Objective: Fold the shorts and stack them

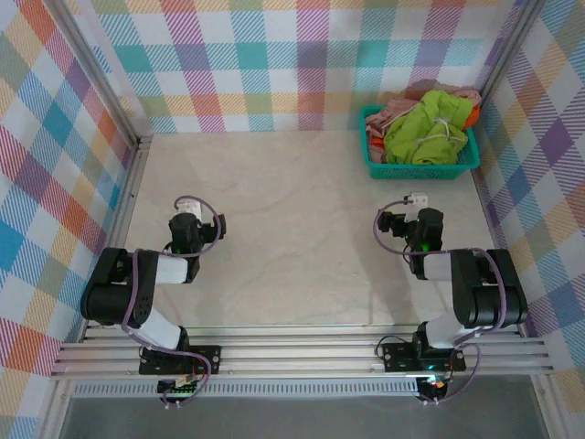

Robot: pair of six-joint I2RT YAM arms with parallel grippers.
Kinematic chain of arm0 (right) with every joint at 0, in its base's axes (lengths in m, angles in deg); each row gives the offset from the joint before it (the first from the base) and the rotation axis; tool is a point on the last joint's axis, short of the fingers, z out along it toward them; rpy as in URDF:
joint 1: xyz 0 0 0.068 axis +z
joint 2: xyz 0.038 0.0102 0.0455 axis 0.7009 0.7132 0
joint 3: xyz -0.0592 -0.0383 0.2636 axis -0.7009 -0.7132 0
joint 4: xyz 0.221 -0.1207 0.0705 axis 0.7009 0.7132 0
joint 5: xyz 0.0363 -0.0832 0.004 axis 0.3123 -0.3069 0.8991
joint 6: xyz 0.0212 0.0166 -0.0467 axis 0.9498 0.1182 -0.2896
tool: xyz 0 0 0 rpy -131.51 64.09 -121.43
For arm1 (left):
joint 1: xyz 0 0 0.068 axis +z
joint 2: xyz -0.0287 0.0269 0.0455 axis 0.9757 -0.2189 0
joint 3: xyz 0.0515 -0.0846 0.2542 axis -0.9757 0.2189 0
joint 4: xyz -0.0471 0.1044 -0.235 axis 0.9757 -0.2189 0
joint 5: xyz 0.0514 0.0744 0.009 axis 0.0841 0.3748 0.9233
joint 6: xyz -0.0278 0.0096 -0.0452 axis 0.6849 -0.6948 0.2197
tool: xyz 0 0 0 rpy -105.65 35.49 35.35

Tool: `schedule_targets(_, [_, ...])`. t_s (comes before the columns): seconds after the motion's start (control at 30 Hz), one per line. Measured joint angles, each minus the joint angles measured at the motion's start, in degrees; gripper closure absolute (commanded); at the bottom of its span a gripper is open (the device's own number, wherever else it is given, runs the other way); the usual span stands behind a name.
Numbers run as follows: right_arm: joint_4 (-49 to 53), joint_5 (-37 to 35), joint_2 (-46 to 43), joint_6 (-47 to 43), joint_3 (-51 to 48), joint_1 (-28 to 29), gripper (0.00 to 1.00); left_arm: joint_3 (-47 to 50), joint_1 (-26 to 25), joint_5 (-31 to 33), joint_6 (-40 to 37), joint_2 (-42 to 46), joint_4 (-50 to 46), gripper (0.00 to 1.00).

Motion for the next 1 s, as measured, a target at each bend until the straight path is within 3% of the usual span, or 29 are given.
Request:
schedule_targets(0.77, [0.24,0.22,-0.04,0.17,0.02,0.0,0.01,0.0,0.0,0.0,0.0,0.0,0.0,0.0])
schedule_targets(0.9, [7.85,0.13,-4.5,0.26,0.79,0.11,0.01,-0.22,0.0,0.79,0.24,1.36,-2.58,0.0])
schedule_targets(1.0, [16.48,-0.02,-13.79,2.21,2.32,0.28,0.01,-2.34,0.0,2.25,1.62,6.58,-10.54,0.0])
